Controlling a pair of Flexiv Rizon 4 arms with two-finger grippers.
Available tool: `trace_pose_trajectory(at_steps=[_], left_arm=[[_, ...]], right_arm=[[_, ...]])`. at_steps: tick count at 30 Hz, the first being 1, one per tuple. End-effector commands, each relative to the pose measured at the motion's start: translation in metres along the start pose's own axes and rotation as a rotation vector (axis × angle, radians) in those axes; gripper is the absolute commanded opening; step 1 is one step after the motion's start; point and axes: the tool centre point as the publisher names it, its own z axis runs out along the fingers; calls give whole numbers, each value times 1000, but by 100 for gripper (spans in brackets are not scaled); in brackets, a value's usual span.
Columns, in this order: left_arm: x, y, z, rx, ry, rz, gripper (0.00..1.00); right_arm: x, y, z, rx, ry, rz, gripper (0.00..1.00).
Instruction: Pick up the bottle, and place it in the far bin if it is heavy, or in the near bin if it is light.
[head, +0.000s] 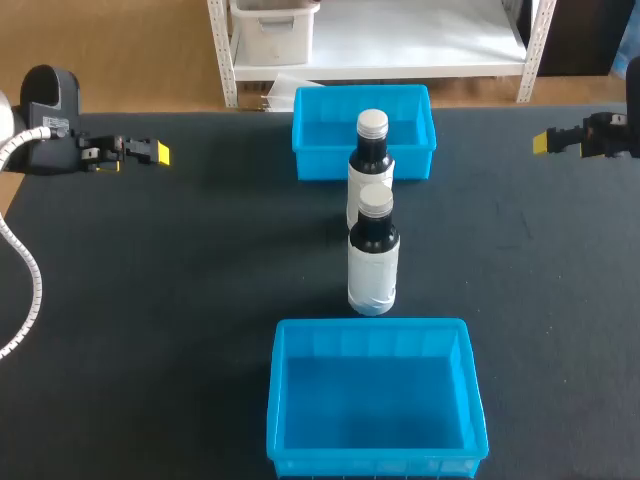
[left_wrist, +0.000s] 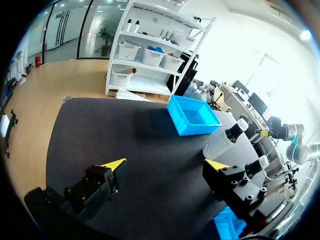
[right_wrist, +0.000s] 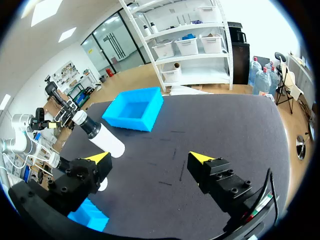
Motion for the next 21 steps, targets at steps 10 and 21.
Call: trace_pose_trajectory(at_steps=[10, 21], left_arm=[[0, 0, 0, 0, 0, 0, 100], [0, 0, 0, 0, 0, 0, 100]], right_arm=[[1, 1, -1, 6, -1, 0, 100], [0, 1, -2, -50, 9, -69, 100]])
